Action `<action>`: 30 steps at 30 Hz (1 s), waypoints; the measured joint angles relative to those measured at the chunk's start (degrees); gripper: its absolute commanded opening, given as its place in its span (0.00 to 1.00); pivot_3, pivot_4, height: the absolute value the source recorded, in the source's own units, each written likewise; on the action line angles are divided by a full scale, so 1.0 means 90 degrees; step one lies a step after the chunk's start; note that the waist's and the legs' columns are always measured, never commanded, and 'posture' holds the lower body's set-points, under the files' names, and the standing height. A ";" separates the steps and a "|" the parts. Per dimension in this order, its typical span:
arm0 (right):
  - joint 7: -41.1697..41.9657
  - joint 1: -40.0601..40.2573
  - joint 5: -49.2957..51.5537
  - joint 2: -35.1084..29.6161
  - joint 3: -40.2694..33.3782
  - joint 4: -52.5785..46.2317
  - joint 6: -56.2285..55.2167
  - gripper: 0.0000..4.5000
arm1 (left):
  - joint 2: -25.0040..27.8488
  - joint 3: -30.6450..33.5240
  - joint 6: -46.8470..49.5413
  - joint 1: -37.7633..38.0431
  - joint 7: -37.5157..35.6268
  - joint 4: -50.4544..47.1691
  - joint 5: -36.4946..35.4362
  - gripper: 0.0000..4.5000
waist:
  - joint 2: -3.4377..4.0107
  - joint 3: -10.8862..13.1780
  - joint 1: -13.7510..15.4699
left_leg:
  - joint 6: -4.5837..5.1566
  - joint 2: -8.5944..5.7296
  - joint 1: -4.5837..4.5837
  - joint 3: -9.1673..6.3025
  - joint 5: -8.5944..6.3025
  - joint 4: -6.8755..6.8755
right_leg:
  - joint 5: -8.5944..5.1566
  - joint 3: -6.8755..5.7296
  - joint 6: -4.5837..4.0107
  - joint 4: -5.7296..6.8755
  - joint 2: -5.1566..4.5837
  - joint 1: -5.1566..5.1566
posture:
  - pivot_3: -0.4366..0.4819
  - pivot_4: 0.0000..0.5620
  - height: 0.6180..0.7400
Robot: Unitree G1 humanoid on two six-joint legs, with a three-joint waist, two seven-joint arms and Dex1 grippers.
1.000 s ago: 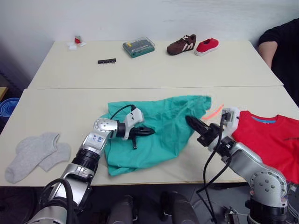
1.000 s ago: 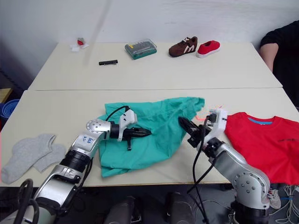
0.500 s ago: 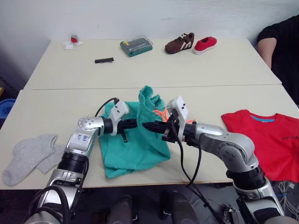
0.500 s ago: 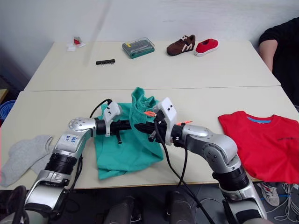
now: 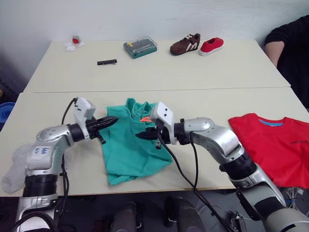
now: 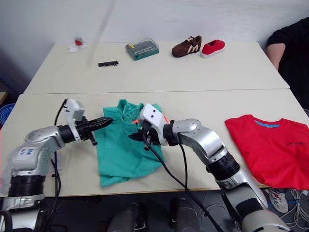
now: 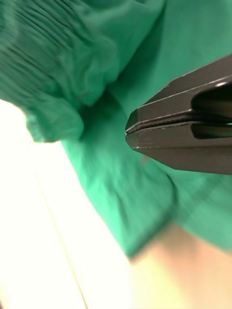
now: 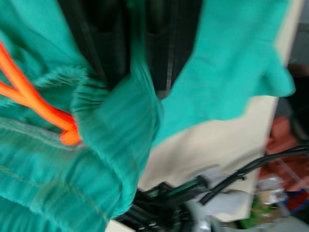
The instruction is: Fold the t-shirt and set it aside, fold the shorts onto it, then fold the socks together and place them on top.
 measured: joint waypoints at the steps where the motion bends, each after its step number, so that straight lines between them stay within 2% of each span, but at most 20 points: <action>1: 0.0060 0.0003 0.0017 0.0076 0.0000 -0.0008 0.0038 0.39 | 0.0056 0.0062 -0.0013 -0.0006 0.0016 0.0000 -0.0003 0.00 | 0.0000 0.0000 0.0007 | -0.0001 0.0000 0.0001 -0.0001 -0.0001 0.0000 | 0.0000 0.0000 0.0000 0.0000 -0.0001 0.0001 | 0.48 0.27 1.00; 4: 0.0178 0.0061 0.0033 0.0168 -0.0012 -0.0046 0.0167 0.62 | 0.0099 0.0089 -0.0077 -0.0143 0.0047 0.0013 -0.0004 0.00 | 0.0000 0.0000 0.0026 | -0.0020 -0.0005 -0.0001 -0.0006 -0.0012 0.0000 | 0.0000 -0.0001 0.0000 -0.0001 -0.0007 0.0002 | 0.48 0.27 1.00; 8: 0.0383 0.0249 0.0418 0.0090 -0.0248 -0.0323 0.0568 0.90 | 0.0055 -0.0183 -0.0076 -0.0841 -0.0018 -0.0021 -0.0096 0.00 | -0.0002 0.0001 0.0036 | -0.0027 -0.0009 -0.0004 -0.0008 -0.0017 0.0000 | 0.0001 -0.0001 0.0002 -0.0002 -0.0009 0.0002 | 0.48 0.27 1.00; 12: 0.0425 0.0307 0.0852 -0.0197 -0.0933 -0.0865 0.0948 0.90 | -0.0099 -0.0710 0.0004 -0.1703 -0.0371 -0.0084 -0.0256 0.00 | -0.0002 0.0001 0.0022 | -0.0006 -0.0010 -0.0002 -0.0006 -0.0006 0.0000 | 0.0002 -0.0002 0.0003 -0.0002 -0.0007 0.0003 | 0.48 0.27 1.00; 15: 0.0217 0.0437 0.0965 -0.0231 -0.1333 -0.0975 0.1052 0.76 | -0.0216 -0.1218 -0.0129 -0.2015 -0.0629 -0.0038 -0.0167 0.00 | -0.0002 0.0001 -0.0003 | -0.0010 -0.0006 0.0002 0.0003 -0.0005 -0.0005 | 0.0000 -0.0001 0.0000 0.0000 0.0001 0.0001 | 0.48 0.27 1.00; 19: -0.0178 0.0644 0.0259 -0.0202 -0.1190 -0.0729 0.0516 0.45 | -0.0321 -0.2382 -0.0917 -0.2085 -0.1125 0.0376 0.0576 0.00 | -0.0001 0.0001 -0.0023 | -0.0013 -0.0003 0.0003 0.0027 -0.0002 -0.0007 | -0.0001 0.0013 -0.0002 0.0005 0.0011 -0.0015 | 0.48 0.27 1.00; 22: -0.0226 0.0724 -0.0666 -0.0211 -0.0536 -0.0519 -0.0381 0.21 | -0.0326 -0.2924 -0.1763 -0.2045 -0.1311 0.1130 0.1231 0.00 | -0.0002 0.0001 -0.0024 | -0.0015 0.0000 -0.0002 0.0039 0.0000 -0.0008 | -0.0003 0.0021 -0.0006 0.0013 0.0014 -0.0034 | 0.48 0.27 1.00; 24: -0.0174 0.0743 -0.1609 -0.0389 0.0205 -0.0270 -0.1378 0.04 | -0.0377 -0.3149 -0.2257 -0.2043 -0.1274 0.1722 0.1647 0.00 | -0.0002 0.0001 -0.0008 | -0.0013 -0.0001 -0.0010 0.0047 0.0001 -0.0008 | -0.0004 0.0027 -0.0005 0.0015 0.0014 -0.0046 | 0.48 0.27 1.00; 25: -0.0126 0.0781 -0.1939 -0.0447 0.0460 -0.0137 -0.1729 0.01 | -0.0423 -0.3185 -0.2410 -0.2044 -0.1221 0.1964 0.1798 0.00 | -0.0003 0.0002 -0.0002 | -0.0009 -0.0002 -0.0014 0.0052 0.0002 -0.0008 | -0.0004 0.0029 -0.0004 0.0014 0.0013 -0.0051 | 0.48 0.27 1.00; 30: 0.0204 0.1161 -0.2775 -0.0628 0.0967 0.0276 -0.2892 0.01 | -0.0760 -0.3171 -0.2990 -0.2368 -0.0895 0.2975 0.2179 0.00 | -0.0006 0.0003 0.0024 | 0.0009 -0.0009 -0.0022 0.0053 0.0010 0.0009 | 0.0003 0.0030 0.0007 0.0013 0.0004 -0.0047 | 0.48 0.27 1.00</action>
